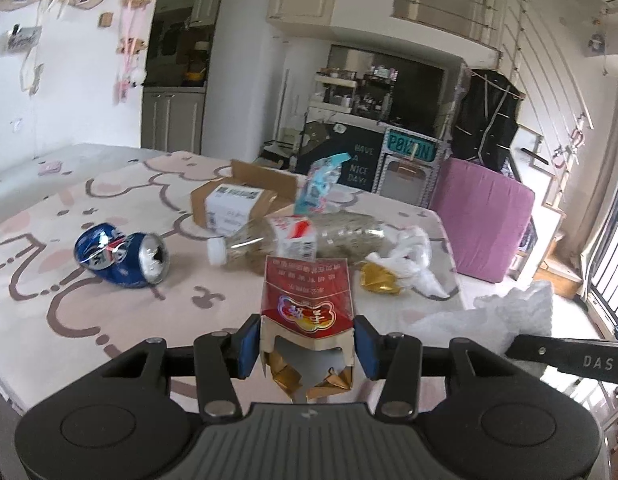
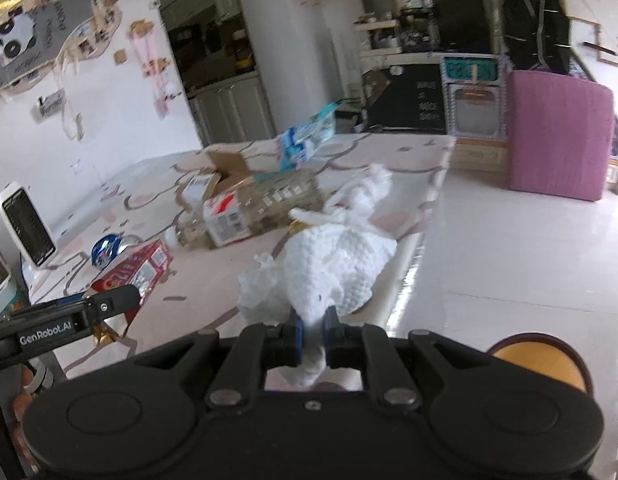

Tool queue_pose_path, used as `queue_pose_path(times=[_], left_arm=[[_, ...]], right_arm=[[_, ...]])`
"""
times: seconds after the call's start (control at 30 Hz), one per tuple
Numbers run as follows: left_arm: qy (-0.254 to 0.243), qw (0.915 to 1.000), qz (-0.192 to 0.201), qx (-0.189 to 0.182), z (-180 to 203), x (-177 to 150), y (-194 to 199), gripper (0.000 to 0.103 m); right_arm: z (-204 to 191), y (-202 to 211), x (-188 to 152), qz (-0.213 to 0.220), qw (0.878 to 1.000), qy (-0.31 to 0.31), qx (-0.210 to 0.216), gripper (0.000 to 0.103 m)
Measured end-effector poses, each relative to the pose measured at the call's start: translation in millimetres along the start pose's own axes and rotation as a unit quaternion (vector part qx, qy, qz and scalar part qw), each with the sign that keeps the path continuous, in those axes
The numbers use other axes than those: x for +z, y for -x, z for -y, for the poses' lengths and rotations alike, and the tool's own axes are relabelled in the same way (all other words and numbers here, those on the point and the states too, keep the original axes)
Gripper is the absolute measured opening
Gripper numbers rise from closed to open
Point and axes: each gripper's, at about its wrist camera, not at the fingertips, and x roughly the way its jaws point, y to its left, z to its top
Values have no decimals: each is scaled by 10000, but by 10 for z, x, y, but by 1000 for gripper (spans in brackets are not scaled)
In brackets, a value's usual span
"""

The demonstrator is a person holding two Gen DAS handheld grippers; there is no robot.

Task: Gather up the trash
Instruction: 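Carry the snack box and tissue with both tools over the wastebasket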

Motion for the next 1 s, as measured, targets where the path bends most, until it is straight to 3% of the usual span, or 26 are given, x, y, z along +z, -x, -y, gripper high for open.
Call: queue_pose_path(times=[0.5,1.0], left_arm=[[-544,9946,-199,-858,1085,-94,-99,49],[-1105,9763,-1004,-1568,2254,-535,-684,49]], right_arm=[[960,635,-186,181,9955,-556,-744,10],[2036,745,-569,-134,9844,-1178,-1299,10]])
